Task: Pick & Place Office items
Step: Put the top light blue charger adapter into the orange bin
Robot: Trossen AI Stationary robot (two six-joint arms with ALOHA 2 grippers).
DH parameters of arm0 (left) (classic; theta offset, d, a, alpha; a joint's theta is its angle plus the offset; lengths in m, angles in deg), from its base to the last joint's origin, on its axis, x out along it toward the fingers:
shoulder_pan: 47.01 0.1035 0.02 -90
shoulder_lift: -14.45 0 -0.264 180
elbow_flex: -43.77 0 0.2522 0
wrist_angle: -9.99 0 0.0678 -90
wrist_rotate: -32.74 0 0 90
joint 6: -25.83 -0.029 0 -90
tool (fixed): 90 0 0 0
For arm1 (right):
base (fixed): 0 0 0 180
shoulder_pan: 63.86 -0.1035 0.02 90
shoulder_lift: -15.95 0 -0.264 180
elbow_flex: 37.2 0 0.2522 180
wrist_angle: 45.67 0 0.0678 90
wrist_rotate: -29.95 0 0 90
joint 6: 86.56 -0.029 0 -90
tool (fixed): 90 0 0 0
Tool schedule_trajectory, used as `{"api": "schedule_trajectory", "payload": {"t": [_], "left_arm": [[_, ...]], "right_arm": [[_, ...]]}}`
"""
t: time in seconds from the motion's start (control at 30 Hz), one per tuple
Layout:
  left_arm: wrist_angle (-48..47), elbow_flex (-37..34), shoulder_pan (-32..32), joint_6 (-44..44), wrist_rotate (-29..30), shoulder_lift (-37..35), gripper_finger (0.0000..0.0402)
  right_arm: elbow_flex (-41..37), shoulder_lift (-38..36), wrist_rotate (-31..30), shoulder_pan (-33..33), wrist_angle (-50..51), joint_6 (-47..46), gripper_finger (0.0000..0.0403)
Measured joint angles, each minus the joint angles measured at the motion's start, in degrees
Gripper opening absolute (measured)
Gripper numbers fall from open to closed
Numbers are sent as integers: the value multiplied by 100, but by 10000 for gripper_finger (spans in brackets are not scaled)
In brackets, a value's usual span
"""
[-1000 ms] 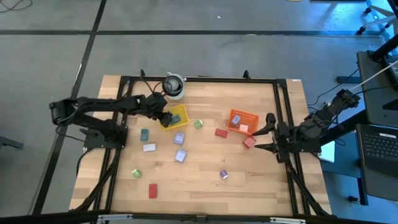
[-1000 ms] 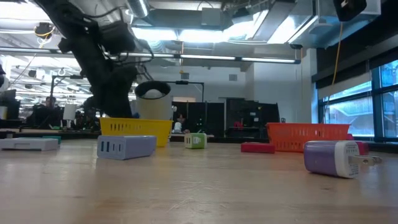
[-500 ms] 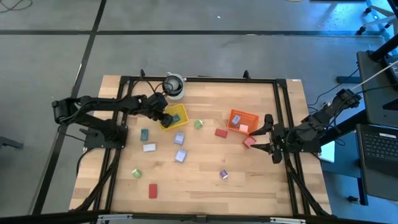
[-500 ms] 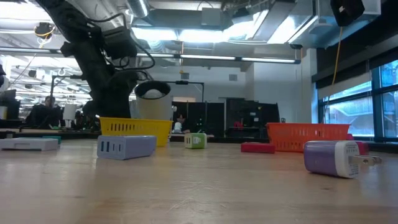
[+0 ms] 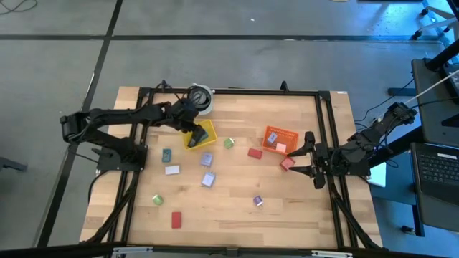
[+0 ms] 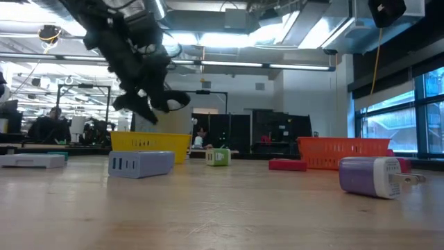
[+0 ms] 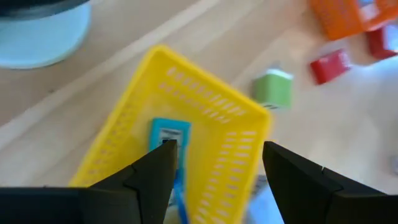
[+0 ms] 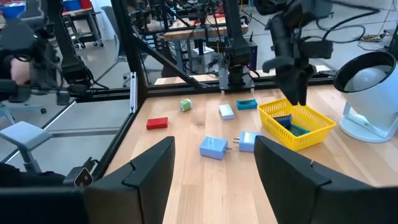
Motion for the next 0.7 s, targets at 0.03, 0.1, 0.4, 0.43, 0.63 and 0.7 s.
{"api": "schedule_trajectory", "payload": {"t": [0.03, 0.1, 0.4, 0.43, 0.63, 0.7], "left_arm": [[-129, 107, -53, 87, -56, -2, 231], [-500, 327, -259, 269, -60, -2, 231], [-1126, 1144, -1777, 1439, 495, -2, 235], [-1152, 1155, -1882, 1637, 577, -2, 235], [-1596, 1122, -2271, 2695, 734, 229, 235], [-1511, 1124, -2393, 2943, 685, 447, 235]], "right_arm": [[0, 0, 1, -2, 0, 1, 222], [0, 0, 31, -4, 0, 30, 222], [0, 24, 173, -4, 0, 380, 222], [0, 24, 173, -4, 2, 393, 222], [0, 70, 463, -4, -6, 459, 222], [0, 122, 477, -5, -9, 517, 222]]}}
